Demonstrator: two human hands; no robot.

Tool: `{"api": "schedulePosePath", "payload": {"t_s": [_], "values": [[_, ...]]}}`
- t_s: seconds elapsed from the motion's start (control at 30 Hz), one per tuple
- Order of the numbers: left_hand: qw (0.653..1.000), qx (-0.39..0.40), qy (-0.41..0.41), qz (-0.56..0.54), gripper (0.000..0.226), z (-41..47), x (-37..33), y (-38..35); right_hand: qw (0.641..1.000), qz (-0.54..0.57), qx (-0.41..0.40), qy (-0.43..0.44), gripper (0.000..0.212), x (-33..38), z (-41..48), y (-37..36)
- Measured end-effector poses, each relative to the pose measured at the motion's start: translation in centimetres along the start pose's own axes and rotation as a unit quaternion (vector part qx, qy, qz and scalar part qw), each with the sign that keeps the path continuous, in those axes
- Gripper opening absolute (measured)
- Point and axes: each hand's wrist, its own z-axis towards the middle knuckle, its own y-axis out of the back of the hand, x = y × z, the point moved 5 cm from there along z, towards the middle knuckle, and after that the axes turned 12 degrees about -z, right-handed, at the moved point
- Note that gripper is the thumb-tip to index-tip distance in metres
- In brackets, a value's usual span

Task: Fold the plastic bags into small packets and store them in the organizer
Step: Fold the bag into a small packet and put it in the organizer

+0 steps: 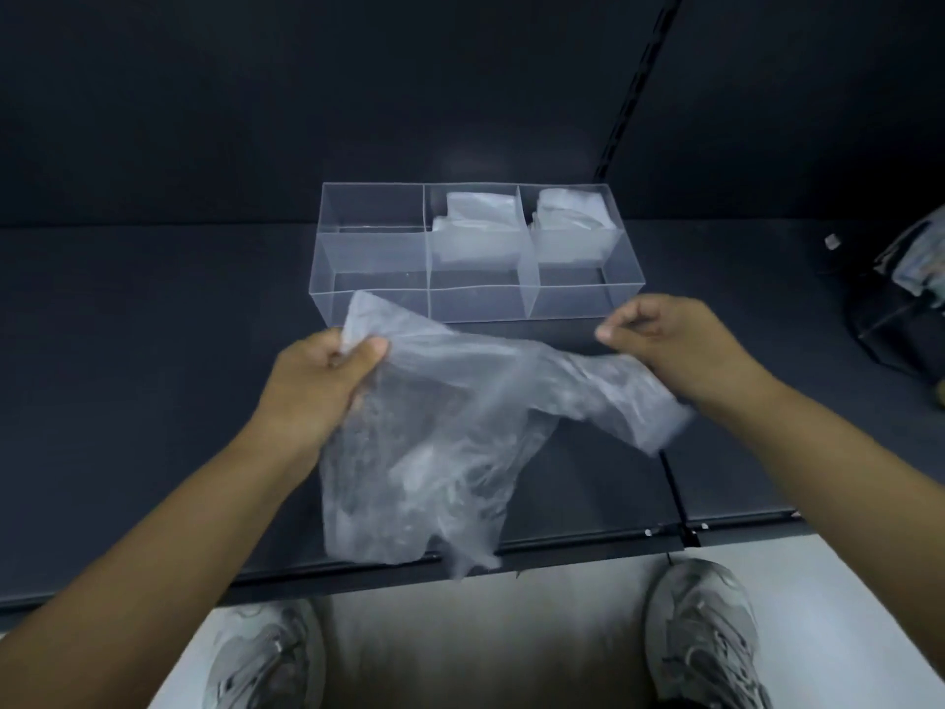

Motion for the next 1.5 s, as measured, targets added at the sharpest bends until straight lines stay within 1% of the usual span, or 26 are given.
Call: {"api": "schedulePosePath", "payload": {"t_s": [0.07,0.13,0.17,0.23,0.3,0.37,0.43,0.5,0.57,0.63,0.7,0.73,0.8,0.87,0.97,1.03,1.07,1.1,1.13,1.17,1.23,1.27,1.3,1.33,1.43,1.5], "values": [[0.999,-0.027,0.011,0.027,0.025,0.6,1.1,1.3,0.999,0.054,-0.005,-0.004,0.033,-0.9,-0.4,0.7],[0.998,-0.048,0.017,0.046,0.037,1.1,1.8,2.2,0.992,0.108,0.057,0.02,0.048,-0.7,-1.1,0.0],[0.998,-0.052,0.019,0.043,0.041,1.2,2.1,2.5,0.988,0.11,0.099,0.033,0.051,-0.4,-1.4,-0.5],[0.998,-0.056,0.02,0.038,0.047,1.5,2.6,2.9,0.983,0.063,0.168,0.037,0.046,0.0,-1.9,-2.0],[0.997,-0.062,0.016,0.039,0.049,1.7,3.0,3.2,0.978,0.0,0.208,0.011,0.046,-0.1,-1.9,-3.8],[0.997,-0.071,0.014,0.039,0.046,2.0,3.3,3.5,0.975,-0.034,0.221,-0.009,0.041,-0.4,-1.8,-5.4],[0.996,-0.082,0.013,0.043,0.043,2.2,3.7,3.7,0.976,-0.05,0.214,-0.002,0.024,-0.5,-1.8,-6.2],[0.994,-0.097,0.013,0.045,0.048,2.4,3.9,4.1,0.976,-0.042,0.212,-0.012,0.016,-1.2,-1.7,-5.8],[0.992,-0.12,0.01,0.034,0.047,2.6,4.1,4.8,0.976,-0.007,0.217,-0.021,0.015,-1.8,-1.5,-4.5],[0.991,-0.133,0.009,0.027,0.042,3.0,4.2,5.4,0.978,0.073,0.188,-0.048,0.02,-2.5,-1.1,-2.8],[0.991,-0.127,0.008,0.037,0.04,3.4,4.3,5.2,0.973,0.154,0.151,-0.082,0.028,-3.2,-0.6,-1.6],[0.992,-0.121,0.008,0.035,0.039,3.5,4.3,4.9,0.973,0.17,0.132,-0.079,0.022,-3.3,-0.3,-1.3],[0.993,-0.114,0.007,0.02,0.037,3.7,4.2,4.2,0.982,0.163,0.059,-0.069,0.008,-3.6,0.6,-1.0],[0.994,-0.113,0.008,0.011,0.034,3.7,4.1,3.7,0.982,0.157,-0.046,-0.095,0.012,-4.3,1.5,-0.5],[0.992,-0.12,0.037,-0.013,0.03,3.1,3.9,3.8,0.961,0.14,-0.194,-0.136,0.025,-5.3,1.5,0.4],[0.988,-0.097,0.088,-0.083,0.03,2.2,3.9,3.9,0.957,0.106,-0.244,-0.118,0.021,-4.5,-0.1,0.0],[0.984,-0.077,0.115,-0.114,0.032,1.5,4.0,4.0,0.962,0.097,-0.24,-0.093,0.014,-3.6,-1.4,-0.8],[0.98,-0.057,0.141,-0.13,0.035,0.7,4.2,4.3,0.971,0.095,-0.211,-0.063,0.009,-2.6,-2.8,-2.0],[0.975,-0.041,0.165,-0.141,0.039,-0.3,4.6,4.7,0.982,0.093,-0.159,-0.035,0.011,-1.6,-4.4,-3.6],[0.97,-0.029,0.186,-0.156,0.041,-1.6,5.0,5.0,0.993,0.086,-0.086,-0.007,0.014,-0.5,-6.1,-5.5],[0.955,-0.016,0.22,-0.197,0.045,-4.3,6.0,5.6,0.995,0.062,0.065,0.041,0.034,1.5,-9.4,-8.9],[0.949,-0.011,0.232,-0.212,0.047,-5.7,6.5,5.7,0.991,0.054,0.113,0.048,0.041,2.0,-10.5,-10.2],[0.946,-0.001,0.242,-0.217,0.047,-7.0,6.9,5.6,0.989,0.046,0.132,0.047,0.044,2.2,-11.1,-11.2],[0.944,0.011,0.248,-0.216,0.048,-8.1,7.3,5.5,0.99,0.037,0.131,0.044,0.041,2.3,-11.3,-11.7],[0.943,0.028,0.269,-0.193,0.044,-9.9,8.3,4.8,0.996,0.031,0.072,0.054,0.008,2.9,-10.5,-12.0],[0.942,0.003,0.279,-0.186,0.032,-9.9,8.6,4.7,0.998,0.035,0.018,0.042,0.02,2.0,-9.7,-11.2]]}}
